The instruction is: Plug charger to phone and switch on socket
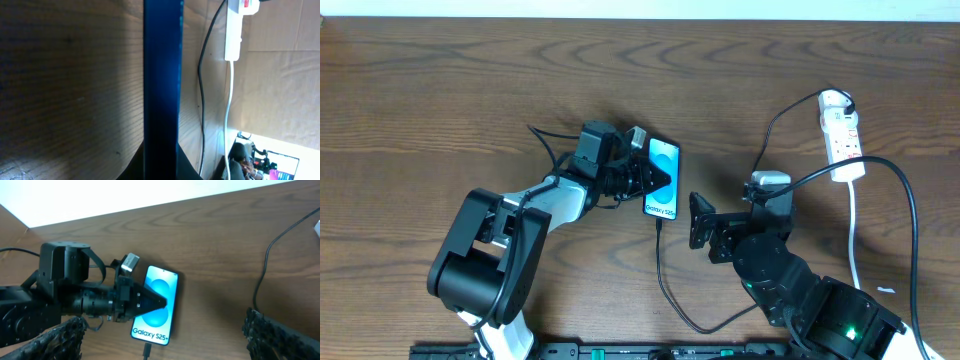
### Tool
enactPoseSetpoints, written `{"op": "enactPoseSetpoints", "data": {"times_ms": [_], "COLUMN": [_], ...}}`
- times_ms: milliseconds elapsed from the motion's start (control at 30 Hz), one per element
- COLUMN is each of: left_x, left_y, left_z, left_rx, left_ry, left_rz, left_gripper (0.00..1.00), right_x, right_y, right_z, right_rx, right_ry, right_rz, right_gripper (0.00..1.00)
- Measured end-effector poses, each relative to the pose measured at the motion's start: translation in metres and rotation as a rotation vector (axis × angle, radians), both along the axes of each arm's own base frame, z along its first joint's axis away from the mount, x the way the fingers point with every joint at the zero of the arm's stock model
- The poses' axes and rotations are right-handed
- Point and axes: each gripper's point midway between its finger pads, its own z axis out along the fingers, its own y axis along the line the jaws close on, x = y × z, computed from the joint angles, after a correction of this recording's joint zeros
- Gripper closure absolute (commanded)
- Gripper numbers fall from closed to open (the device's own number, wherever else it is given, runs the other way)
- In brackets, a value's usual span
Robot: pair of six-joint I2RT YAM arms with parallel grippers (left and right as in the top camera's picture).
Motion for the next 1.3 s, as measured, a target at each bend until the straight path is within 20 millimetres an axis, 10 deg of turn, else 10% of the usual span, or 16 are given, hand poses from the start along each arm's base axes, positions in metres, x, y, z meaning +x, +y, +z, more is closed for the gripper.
{"op": "enactPoseSetpoints", "data": {"times_ms": [767, 1300], "left_x": [-0.006, 0.005], "left_y": [-0.015, -0.031], "left_z": [-0.026, -0.041], "left_rx": [0.167, 0.084], "left_ry": [0.01, 0.083], "left_rz": [0.095, 0.12], "left_gripper": [0.93, 0.83], "right_x": [-0.007, 0.004], "right_y": [0.011, 0.031], "right_z": [-0.009, -0.059], "right_rx": [0.006, -0.14], "right_ry": [0.049, 0.165], "right_rz": [0.068, 0.074], "right_gripper": [0.01, 0.01]}}
